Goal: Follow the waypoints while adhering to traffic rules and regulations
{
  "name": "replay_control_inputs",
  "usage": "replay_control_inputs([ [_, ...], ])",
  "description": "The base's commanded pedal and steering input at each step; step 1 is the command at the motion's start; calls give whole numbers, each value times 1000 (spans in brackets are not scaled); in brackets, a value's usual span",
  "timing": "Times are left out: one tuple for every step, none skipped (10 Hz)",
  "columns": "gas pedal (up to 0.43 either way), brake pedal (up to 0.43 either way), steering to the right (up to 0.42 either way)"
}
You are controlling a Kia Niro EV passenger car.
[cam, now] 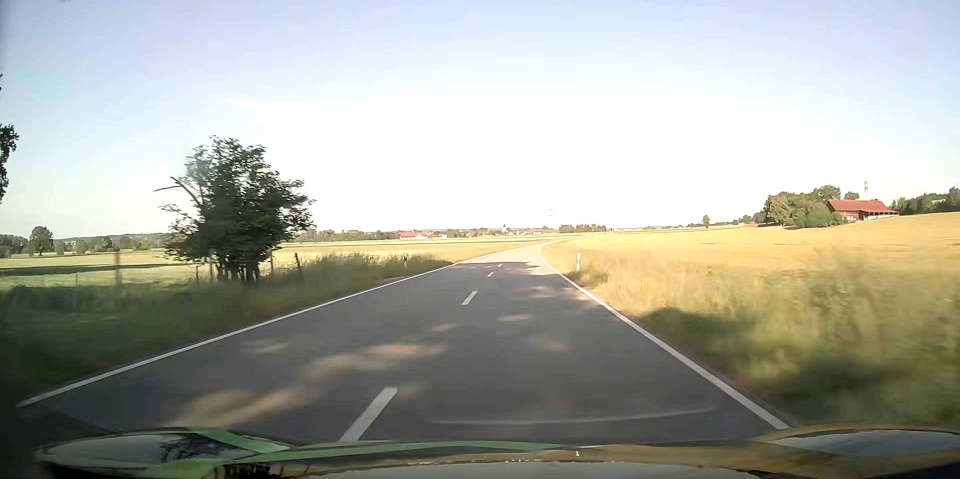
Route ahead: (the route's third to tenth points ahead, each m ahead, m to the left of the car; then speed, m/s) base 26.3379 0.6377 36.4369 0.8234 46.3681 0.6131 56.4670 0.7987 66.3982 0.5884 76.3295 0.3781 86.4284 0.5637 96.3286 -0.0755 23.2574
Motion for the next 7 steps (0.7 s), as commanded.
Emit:
replay_control_inputs([
  [220, 0, 1],
  [220, 0, 1],
  [189, 0, 1],
  [177, 0, 1],
  [177, 0, 1],
  [177, 0, 1],
  [177, 0, 1],
])
